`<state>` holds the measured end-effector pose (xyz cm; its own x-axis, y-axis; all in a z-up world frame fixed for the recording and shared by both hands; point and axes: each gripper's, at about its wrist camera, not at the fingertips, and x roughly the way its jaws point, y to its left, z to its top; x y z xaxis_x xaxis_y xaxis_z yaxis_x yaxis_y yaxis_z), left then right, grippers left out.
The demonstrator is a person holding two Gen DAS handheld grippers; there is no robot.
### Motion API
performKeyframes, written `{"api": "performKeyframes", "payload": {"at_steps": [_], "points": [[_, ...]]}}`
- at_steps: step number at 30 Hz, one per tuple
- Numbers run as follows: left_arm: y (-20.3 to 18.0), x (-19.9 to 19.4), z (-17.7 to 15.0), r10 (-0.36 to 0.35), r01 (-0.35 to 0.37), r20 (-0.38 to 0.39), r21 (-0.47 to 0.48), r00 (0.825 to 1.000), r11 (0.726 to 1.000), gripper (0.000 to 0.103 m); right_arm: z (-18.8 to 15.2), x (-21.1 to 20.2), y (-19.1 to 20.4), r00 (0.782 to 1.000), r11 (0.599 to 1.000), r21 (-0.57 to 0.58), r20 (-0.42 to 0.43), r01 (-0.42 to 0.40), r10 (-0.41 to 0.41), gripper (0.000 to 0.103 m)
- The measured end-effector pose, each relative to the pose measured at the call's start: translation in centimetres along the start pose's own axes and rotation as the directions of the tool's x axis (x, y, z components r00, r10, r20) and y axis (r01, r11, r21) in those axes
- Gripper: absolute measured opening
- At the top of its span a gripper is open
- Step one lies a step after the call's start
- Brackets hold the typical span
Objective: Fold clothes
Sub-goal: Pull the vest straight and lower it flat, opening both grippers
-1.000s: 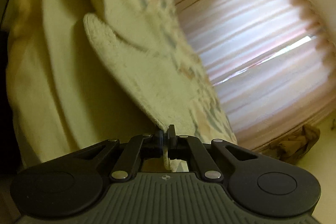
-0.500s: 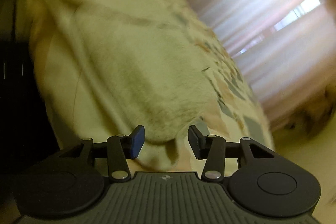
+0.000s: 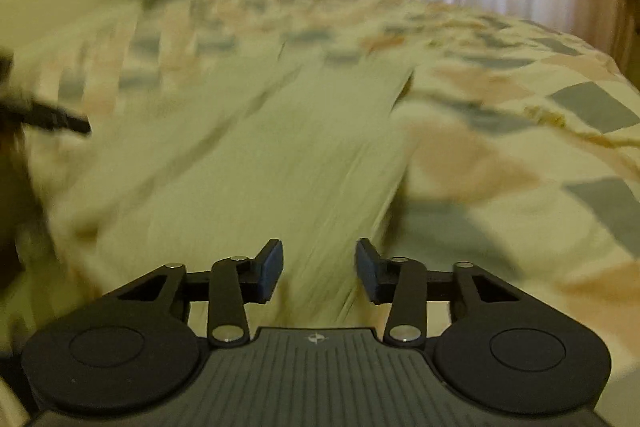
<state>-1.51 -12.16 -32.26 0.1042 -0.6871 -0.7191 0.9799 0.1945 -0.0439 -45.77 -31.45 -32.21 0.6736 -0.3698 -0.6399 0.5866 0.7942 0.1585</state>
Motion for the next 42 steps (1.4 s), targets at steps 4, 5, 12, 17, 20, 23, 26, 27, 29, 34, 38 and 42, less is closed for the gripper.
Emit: {"api": "performKeyframes", "payload": {"at_steps": [4, 5, 12, 17, 20, 23, 26, 27, 29, 34, 38, 42], "points": [[5.0, 6.4, 8.1, -0.061, 0.062, 0.016, -0.085, 0.998, 0.994, 0.056, 6.4, 6.2, -6.6, 0.996, 0.979, 0.184, 0.058, -0.083, 0.074, 0.049], [6.2, 8.6, 10.0, -0.088, 0.089, 0.009, -0.121, 0.996, 0.989, 0.059, 7.6, 8.3, -8.4, 0.993, 0.963, 0.243, 0.063, -0.116, 0.104, 0.049], [13.3, 21.9, 16.4, -0.241, 0.21, -0.029, -0.397, 0.97, 0.893, 0.087, 13.8, 23.8, -16.3, 0.97, 0.824, 0.514, 0.096, -0.239, 0.222, 0.073], [14.9, 27.4, 16.3, -0.333, 0.292, -0.016, -0.444, 0.943, 0.847, 0.083, 14.7, 31.2, -17.6, 0.949, 0.76, 0.577, 0.098, -0.299, 0.299, 0.072], [15.8, 30.5, 16.4, -0.396, 0.35, 0.0, -0.466, 0.918, 0.812, 0.023, 16.2, 30.6, -16.4, 0.936, 0.797, 0.491, 0.144, -0.35, 0.322, 0.014], [14.4, 30.4, 19.0, -0.371, 0.366, 0.046, -0.314, 0.927, 0.876, 0.008, 17.7, 30.1, -15.2, 0.918, 0.827, 0.4, 0.188, -0.395, 0.348, 0.012], [12.7, 30.3, 21.2, -0.317, 0.327, 0.092, -0.12, 0.944, 0.937, 0.008, 19.4, 27.5, -14.9, 0.92, 0.889, 0.293, 0.282, -0.352, 0.272, 0.011], [12.5, 30.7, 21.6, -0.286, 0.294, 0.094, -0.084, 0.953, 0.952, 0.009, 19.8, 27.1, -15.1, 0.925, 0.907, 0.276, 0.3, -0.319, 0.234, 0.011], [11.9, 31.7, 22.5, -0.224, 0.226, 0.1, -0.012, 0.969, 0.974, 0.014, 19.8, 28.1, -15.9, 0.957, 0.924, 0.309, 0.251, -0.224, 0.148, 0.011], [12.0, 34.7, 22.3, -0.02, 0.02, 0.014, -0.015, 1.0, 1.0, 0.046, 18.4, 29.4, -16.5, 0.99, 0.93, 0.347, 0.031, 0.121, -0.14, 0.038], [13.5, 29.1, 22.3, 0.147, -0.143, 0.061, -0.072, 0.987, 0.987, 0.034, 17.0, 22.1, -14.0, 0.968, 0.939, 0.29, 0.111, 0.187, -0.227, 0.049], [10.6, 19.6, 18.5, 0.121, -0.12, 0.092, -0.015, 0.988, 0.993, 0.034, 13.2, 14.4, -6.9, 0.98, 0.984, 0.133, 0.144, 0.115, -0.134, 0.048]]}}
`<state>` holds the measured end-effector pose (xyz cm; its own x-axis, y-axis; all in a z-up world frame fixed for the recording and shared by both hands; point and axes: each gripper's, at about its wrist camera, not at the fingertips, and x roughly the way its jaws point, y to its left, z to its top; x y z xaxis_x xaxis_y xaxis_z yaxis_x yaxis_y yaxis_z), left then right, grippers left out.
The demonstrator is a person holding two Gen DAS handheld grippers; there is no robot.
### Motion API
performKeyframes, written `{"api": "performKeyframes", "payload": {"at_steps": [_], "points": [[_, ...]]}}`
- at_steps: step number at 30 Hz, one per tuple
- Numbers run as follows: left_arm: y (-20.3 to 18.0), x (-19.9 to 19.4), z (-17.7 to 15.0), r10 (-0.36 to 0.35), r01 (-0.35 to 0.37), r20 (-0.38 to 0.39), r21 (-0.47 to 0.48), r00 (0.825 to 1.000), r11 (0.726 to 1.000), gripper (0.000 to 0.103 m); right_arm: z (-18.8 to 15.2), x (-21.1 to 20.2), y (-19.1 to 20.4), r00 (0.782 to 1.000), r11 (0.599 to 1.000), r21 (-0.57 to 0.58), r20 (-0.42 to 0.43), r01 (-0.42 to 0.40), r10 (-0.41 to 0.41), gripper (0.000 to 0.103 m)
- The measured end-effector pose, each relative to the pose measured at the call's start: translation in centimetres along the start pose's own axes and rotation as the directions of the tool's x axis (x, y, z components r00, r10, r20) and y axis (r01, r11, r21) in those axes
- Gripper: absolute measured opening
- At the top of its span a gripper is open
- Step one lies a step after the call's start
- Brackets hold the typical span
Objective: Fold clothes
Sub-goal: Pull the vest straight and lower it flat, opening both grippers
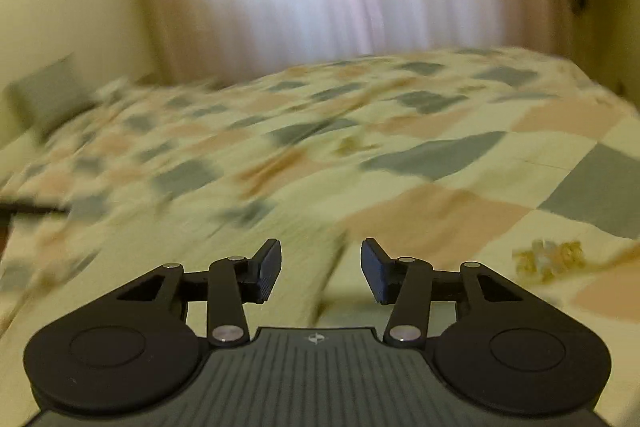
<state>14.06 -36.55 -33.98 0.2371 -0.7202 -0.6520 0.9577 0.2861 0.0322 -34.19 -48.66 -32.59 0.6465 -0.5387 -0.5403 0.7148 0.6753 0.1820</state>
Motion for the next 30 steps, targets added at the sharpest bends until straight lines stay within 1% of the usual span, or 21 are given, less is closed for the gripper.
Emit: {"api": "performKeyframes", "payload": {"at_steps": [1, 2, 3, 4, 6, 8, 10, 11, 13, 16, 17, 18, 20, 22, 23, 25, 26, 27, 30], "points": [[-0.6, -2.6, -0.9, -0.018, 0.018, 0.008, 0.017, 1.0, 1.0, 0.035, -1.5, -1.6, 1.8, 1.0, 0.999, -0.039, -0.015, -0.023, 0.022, 0.048], [-2.0, -4.6, -2.4, -0.059, 0.059, -0.006, 0.025, 0.998, 0.998, 0.035, -3.0, -3.3, 3.5, 0.999, 0.996, -0.078, -0.03, -0.046, 0.044, 0.048], [-3.3, -6.2, -4.2, -0.1, 0.101, -0.032, 0.029, 0.994, 0.994, 0.036, -4.4, -4.4, 5.0, 0.998, 0.993, -0.103, -0.051, -0.054, 0.049, 0.04], [-4.6, -7.7, -6.1, -0.14, 0.142, -0.059, 0.031, 0.988, 0.989, 0.036, -6.0, -5.0, 6.3, 0.997, 0.992, -0.119, -0.076, -0.038, 0.029, 0.036], [-6.9, -9.7, -10.0, -0.169, 0.177, -0.122, 0.057, 0.978, 0.983, 0.036, -9.9, -6.4, 7.8, 0.989, 0.992, -0.122, -0.133, 0.042, -0.059, 0.036], [-8.6, -11.2, -14.5, -0.111, 0.13, -0.174, 0.097, 0.978, 0.987, 0.036, -13.6, -7.9, 8.8, 0.974, 0.985, -0.124, -0.178, 0.122, -0.143, 0.037], [-9.1, -13.0, -17.7, -0.062, 0.081, -0.173, 0.104, 0.983, 0.991, 0.037, -16.3, -10.1, 9.2, 0.964, 0.978, -0.121, -0.189, 0.167, -0.188, 0.039], [-9.2, -14.3, -19.2, -0.033, 0.049, -0.171, 0.091, 0.985, 0.995, 0.037, -17.4, -11.4, 9.3, 0.963, 0.978, -0.108, -0.188, 0.176, -0.194, 0.04], [-9.5, -16.8, -21.4, -0.004, 0.011, -0.173, 0.036, 0.985, 0.999, 0.037, -18.5, -13.1, 9.9, 0.958, 0.978, -0.073, -0.195, 0.198, -0.208, 0.041], [-10.7, -20.3, -23.6, 0.052, -0.058, -0.176, -0.028, 0.983, 0.998, 0.037, -19.6, -15.4, 10.9, 0.95, 0.972, -0.02, -0.21, 0.234, -0.233, 0.043], [-11.3, -21.3, -23.6, 0.056, -0.063, -0.171, -0.039, 0.984, 0.997, 0.039, -19.9, -15.9, 11.5, 0.946, 0.969, -0.017, -0.214, 0.248, -0.246, 0.043], [-11.9, -22.3, -23.6, 0.059, -0.069, -0.166, -0.05, 0.984, 0.996, 0.043, -20.1, -16.6, 12.1, 0.942, 0.965, -0.021, -0.216, 0.26, -0.258, 0.043], [-13.1, -24.4, -23.6, 0.067, -0.079, -0.158, -0.072, 0.985, 0.994, 0.049, -19.8, -17.9, 13.2, 0.937, 0.959, -0.006, -0.209, 0.284, -0.279, 0.047], [-14.3, -26.4, -23.7, 0.074, -0.089, -0.149, -0.095, 0.986, 0.992, 0.061, -19.7, -19.7, 14.1, 0.948, 0.96, 0.027, -0.169, 0.278, -0.27, 0.049], [-14.9, -27.4, -23.7, 0.078, -0.094, -0.144, -0.106, 0.986, 0.99, 0.062, -19.6, -20.7, 14.7, 0.953, 0.961, 0.043, -0.146, 0.273, -0.265, 0.051], [-16.1, -29.4, -23.7, 0.086, -0.103, -0.136, -0.128, 0.987, 0.986, 0.067, -19.5, -22.8, 15.9, 0.962, 0.962, 0.074, -0.097, 0.264, -0.256, 0.064], [-16.7, -30.4, -23.8, 0.09, -0.108, -0.132, -0.139, 0.987, 0.984, 0.068, -19.5, -23.7, 16.5, 0.965, 0.963, 0.083, -0.079, 0.258, -0.251, 0.067], [-17.3, -31.4, -23.8, 0.094, -0.113, -0.128, -0.15, 0.987, 0.982, 0.069, -19.6, -24.6, 17.0, 0.967, 0.964, 0.09, -0.065, 0.25, -0.244, 0.069], [-19.2, -33.9, -24.0, 0.113, -0.126, -0.1, -0.136, 0.989, 0.983, 0.078, -20.0, -27.2, 18.2, 0.974, 0.968, 0.113, -0.033, 0.225, -0.223, 0.074]]}}
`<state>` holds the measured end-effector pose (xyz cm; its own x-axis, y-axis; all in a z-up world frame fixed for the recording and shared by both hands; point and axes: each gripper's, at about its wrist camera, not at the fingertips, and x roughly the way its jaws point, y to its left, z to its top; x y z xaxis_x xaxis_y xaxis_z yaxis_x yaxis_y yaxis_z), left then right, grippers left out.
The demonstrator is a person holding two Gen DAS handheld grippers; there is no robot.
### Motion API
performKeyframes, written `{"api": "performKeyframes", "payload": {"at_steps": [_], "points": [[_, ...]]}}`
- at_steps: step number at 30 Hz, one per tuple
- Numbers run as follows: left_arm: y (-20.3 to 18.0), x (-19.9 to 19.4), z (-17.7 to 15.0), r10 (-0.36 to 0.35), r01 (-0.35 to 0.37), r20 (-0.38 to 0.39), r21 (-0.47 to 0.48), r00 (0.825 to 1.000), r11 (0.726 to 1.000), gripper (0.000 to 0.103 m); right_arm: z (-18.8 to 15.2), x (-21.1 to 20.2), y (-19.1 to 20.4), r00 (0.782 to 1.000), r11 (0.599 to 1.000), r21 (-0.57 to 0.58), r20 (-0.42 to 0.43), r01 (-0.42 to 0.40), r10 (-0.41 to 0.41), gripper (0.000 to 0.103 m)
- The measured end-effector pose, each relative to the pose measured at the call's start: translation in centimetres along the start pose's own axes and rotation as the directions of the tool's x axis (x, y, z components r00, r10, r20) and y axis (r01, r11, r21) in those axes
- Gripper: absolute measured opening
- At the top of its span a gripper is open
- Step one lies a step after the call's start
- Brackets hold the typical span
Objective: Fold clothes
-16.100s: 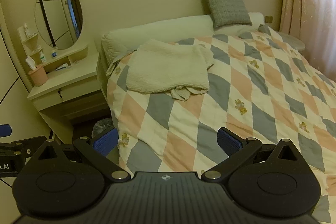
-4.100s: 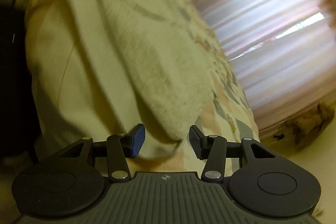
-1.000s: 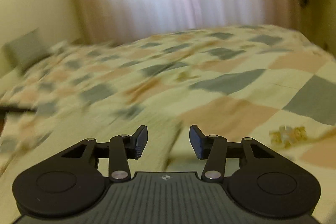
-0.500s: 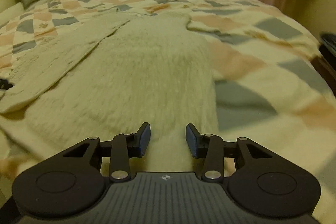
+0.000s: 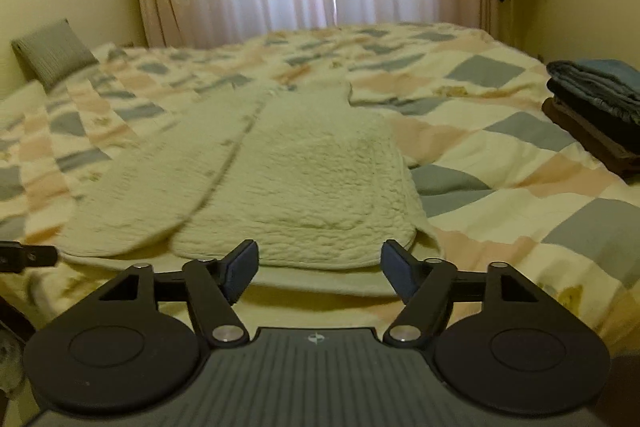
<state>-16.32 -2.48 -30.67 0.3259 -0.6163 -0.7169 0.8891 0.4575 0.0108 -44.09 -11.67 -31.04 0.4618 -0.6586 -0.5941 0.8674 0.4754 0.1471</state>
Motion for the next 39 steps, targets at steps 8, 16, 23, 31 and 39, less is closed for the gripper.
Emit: {"api": "performKeyframes", "payload": {"at_steps": [8, 16, 23, 31, 39], "points": [[-2.1, -6.1, -2.7, 0.028, -0.03, 0.069, 0.03, 0.997, 0.999, 0.089, -1.0, -4.5, 1.4, 0.997, 0.997, 0.046, 0.05, -0.056, 0.054, 0.081], [-1.8, -9.6, -4.6, 0.074, -0.075, 0.143, 0.003, 0.987, 0.997, 0.102, -1.1, -6.8, 3.8, 0.997, 1.0, -0.019, 0.075, 0.017, -0.016, 0.101], [-1.3, -10.9, -5.5, 0.103, -0.106, 0.166, 0.012, 0.981, 0.994, 0.102, -0.7, -7.6, 5.3, 0.991, 0.997, -0.019, 0.115, 0.075, -0.072, 0.103], [-1.4, -9.0, -4.4, 0.073, -0.079, 0.149, 0.033, 0.986, 0.996, 0.102, -0.1, -5.7, 4.4, 0.994, 0.996, 0.003, 0.064, 0.09, -0.09, 0.103], [-1.9, -5.4, -2.5, 0.027, -0.031, 0.089, 0.037, 0.996, 0.999, 0.102, 0.5, -2.8, 3.5, 0.99, 0.99, -0.015, -0.002, 0.138, -0.138, 0.103]]}}
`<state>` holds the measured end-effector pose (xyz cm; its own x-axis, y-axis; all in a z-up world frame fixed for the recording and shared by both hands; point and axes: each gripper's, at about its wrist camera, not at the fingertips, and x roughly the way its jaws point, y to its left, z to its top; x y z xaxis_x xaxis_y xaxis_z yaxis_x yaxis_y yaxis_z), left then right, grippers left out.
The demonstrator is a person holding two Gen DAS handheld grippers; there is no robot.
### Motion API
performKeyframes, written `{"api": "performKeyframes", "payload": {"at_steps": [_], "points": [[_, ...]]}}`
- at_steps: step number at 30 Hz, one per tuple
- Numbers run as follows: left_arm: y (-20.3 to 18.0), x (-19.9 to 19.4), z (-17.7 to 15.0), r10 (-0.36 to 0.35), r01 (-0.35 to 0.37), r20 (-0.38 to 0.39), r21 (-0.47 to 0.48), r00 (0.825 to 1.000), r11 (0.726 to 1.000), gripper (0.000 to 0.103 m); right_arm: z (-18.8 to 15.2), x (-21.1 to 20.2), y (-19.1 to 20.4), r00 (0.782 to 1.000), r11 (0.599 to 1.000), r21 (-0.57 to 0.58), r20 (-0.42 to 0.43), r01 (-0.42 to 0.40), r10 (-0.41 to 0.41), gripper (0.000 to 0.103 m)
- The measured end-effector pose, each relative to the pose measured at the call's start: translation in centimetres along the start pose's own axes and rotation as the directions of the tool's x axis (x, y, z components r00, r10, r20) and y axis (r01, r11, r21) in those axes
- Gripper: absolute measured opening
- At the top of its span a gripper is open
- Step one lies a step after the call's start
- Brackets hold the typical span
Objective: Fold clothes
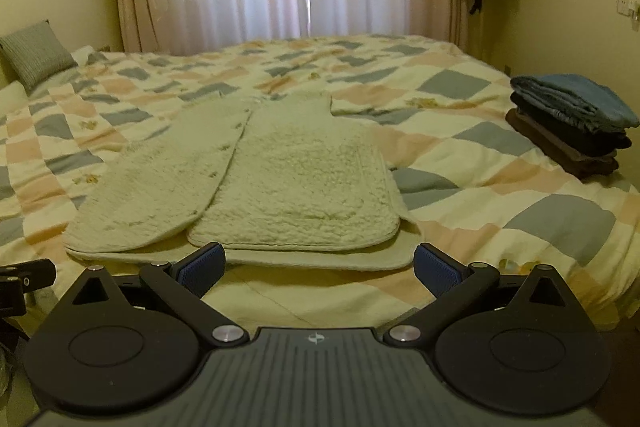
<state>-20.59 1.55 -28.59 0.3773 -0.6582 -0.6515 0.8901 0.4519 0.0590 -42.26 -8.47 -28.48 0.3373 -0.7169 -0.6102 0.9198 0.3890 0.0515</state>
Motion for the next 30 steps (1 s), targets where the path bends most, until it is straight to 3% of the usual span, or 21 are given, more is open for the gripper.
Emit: {"api": "performKeyframes", "payload": {"at_steps": [19, 30], "points": [[1.6, 10.3, 2.7, -0.016, 0.015, -0.135, -0.014, 0.991, 1.0, 0.102, 3.0, 9.6, 1.9, 0.987, 0.997, -0.057, -0.153, 0.048, -0.056, 0.103], [2.6, 15.5, 5.1, -0.035, 0.032, -0.149, -0.028, 0.988, 0.999, 0.102, 4.7, 14.7, 2.2, 0.976, 0.996, -0.071, -0.205, 0.057, -0.07, 0.103]]}}
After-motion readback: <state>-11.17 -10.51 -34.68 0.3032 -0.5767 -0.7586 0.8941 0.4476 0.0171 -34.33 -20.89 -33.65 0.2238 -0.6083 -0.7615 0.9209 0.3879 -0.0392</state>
